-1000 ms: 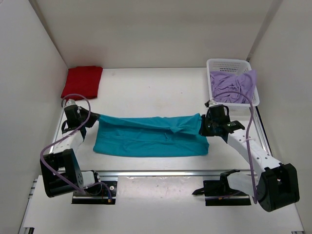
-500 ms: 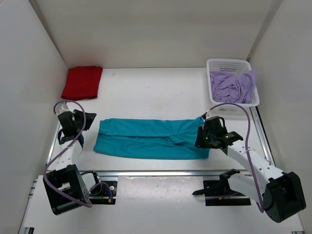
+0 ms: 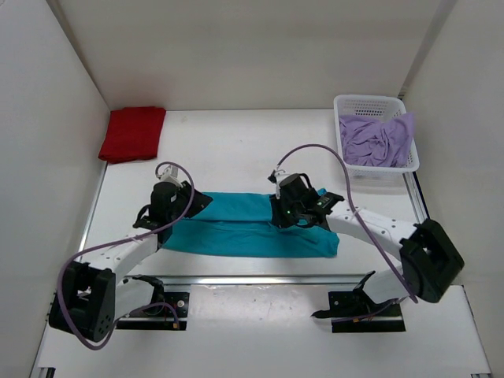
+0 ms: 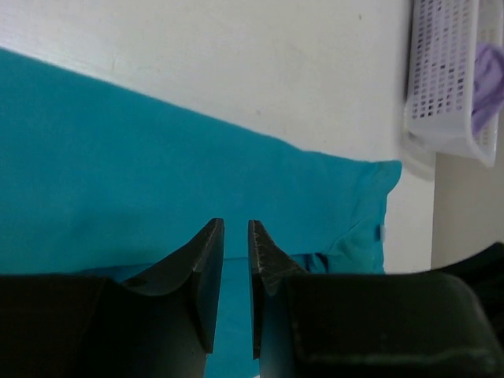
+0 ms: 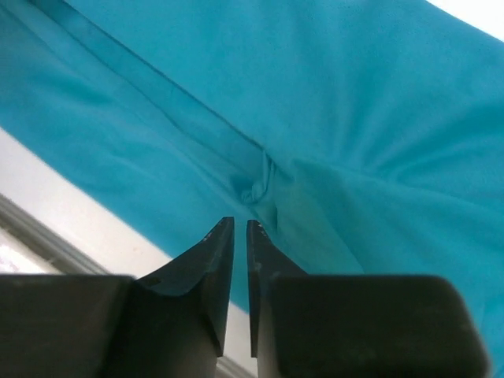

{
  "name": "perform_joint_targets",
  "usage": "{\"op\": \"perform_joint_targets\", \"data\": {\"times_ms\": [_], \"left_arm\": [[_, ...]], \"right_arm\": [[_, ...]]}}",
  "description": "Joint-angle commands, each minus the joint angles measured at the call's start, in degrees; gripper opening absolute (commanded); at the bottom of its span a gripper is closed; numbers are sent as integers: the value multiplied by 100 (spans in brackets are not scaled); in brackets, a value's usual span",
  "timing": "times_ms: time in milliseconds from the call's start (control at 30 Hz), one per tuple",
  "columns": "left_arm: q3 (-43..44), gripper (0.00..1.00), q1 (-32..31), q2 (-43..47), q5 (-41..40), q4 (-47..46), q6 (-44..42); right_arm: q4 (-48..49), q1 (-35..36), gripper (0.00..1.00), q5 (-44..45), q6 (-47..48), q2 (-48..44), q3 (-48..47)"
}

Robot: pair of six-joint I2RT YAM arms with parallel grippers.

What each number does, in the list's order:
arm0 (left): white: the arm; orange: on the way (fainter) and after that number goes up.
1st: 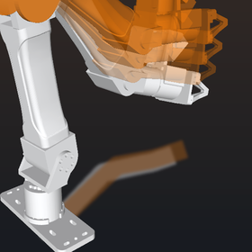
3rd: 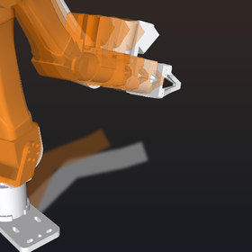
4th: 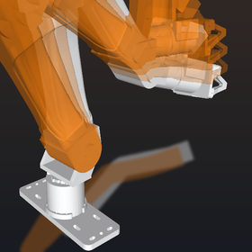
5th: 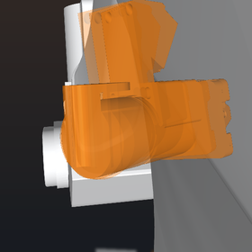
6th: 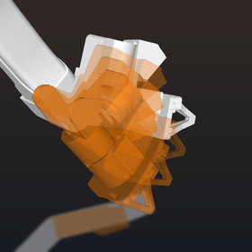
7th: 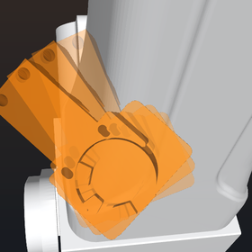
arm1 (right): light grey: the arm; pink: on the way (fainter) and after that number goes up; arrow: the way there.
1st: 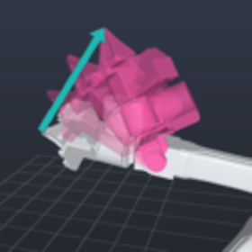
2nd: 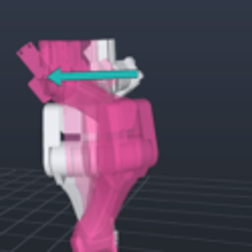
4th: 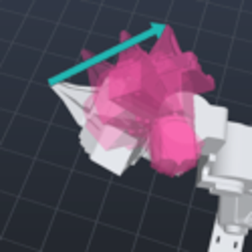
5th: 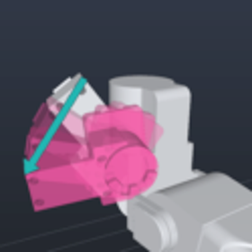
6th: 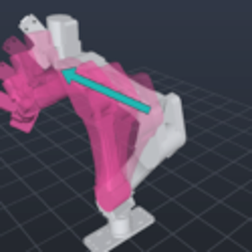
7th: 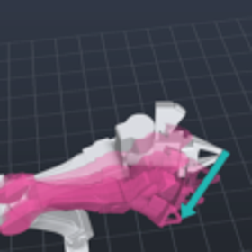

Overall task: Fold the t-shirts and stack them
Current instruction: Fold the other side of the tshirt into a rectangle

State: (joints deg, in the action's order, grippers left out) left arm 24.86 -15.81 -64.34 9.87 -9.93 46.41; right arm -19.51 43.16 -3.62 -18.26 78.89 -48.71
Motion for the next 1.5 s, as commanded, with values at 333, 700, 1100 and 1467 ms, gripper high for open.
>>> {"op": "perform_joint_targets", "data": {"times_ms": [333,700,1100,1467], "left_arm": [[-798,29,43,0,173,-624,-27],[-878,29,227,-35,305,-756,87],[-825,29,386,70,358,-712,131],[-799,29,412,132,419,-747,158]], "right_arm": [[122,26,21,669,218,891,-210],[-35,88,25,1144,235,1128,-201],[-264,70,29,652,148,873,-306],[-334,-27,2,705,147,795,-332]]}}
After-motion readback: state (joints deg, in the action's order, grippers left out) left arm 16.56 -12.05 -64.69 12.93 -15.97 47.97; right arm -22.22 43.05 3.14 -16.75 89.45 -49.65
